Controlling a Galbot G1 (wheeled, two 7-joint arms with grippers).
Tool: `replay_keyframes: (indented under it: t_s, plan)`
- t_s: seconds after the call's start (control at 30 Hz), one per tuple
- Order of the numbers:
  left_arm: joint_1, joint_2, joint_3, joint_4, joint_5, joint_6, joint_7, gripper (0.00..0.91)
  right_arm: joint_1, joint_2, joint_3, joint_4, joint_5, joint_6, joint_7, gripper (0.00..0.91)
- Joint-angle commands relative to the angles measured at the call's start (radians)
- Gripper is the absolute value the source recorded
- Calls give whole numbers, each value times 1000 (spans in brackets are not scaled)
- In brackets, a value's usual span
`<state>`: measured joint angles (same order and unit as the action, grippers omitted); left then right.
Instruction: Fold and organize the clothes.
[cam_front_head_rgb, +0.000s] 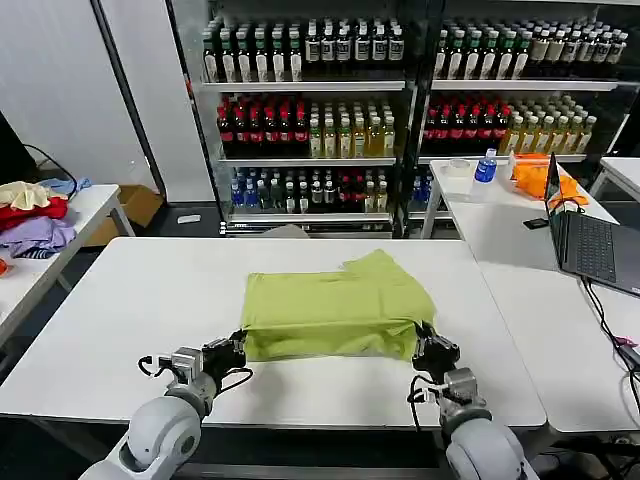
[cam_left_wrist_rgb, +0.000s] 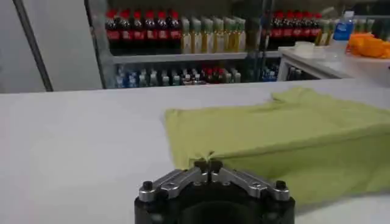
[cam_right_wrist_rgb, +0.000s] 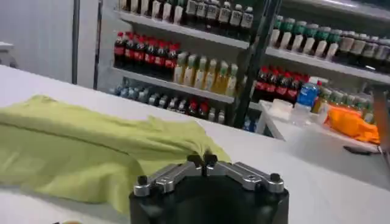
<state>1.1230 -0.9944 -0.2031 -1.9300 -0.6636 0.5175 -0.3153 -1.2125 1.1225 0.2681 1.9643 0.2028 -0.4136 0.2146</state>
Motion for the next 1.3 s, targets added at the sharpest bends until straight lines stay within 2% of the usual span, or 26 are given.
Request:
replay_keyframes:
  t_s: [0.03,0.13,0.17,0.2,0.23,0.27,0.43,0.67,0.9,1.1,1.3]
  plan:
    - [-41,-16,19,49,3,-1,-6,20,137,-19,-46,-147,4,-16,-8,0]
    - [-44,-23,19,53,5,-2,-7,20,141,-12,-52,-157,-7,-25,-3,0]
    - [-44,-26,21,54,8,-3,-7,20,141,-3,-52,-156,-13,-49,3,81]
    - [-43,-27,22,54,11,-3,-7,202,140,-2,-52,-156,-14,-55,2,867]
    - [-41,-29,22,53,13,-2,-6,786,137,2,-51,-149,-12,-62,-1,907]
    - [-39,-31,22,51,16,0,-4,907,129,8,-48,-142,-13,-58,-5,907]
    - [-26,-40,10,46,15,-12,0,907,87,22,-33,-114,-21,-18,-9,907]
    - [14,-40,-20,30,9,-26,5,907,16,41,9,-50,-33,66,16,907]
    - [38,-56,-20,27,5,-27,5,907,-20,54,77,0,6,-8,57,907]
    - [26,-89,2,44,12,-26,0,907,-103,32,150,29,106,-70,79,907]
    - [3,-108,14,70,21,-27,-2,907,-76,41,144,-23,236,-139,122,907]
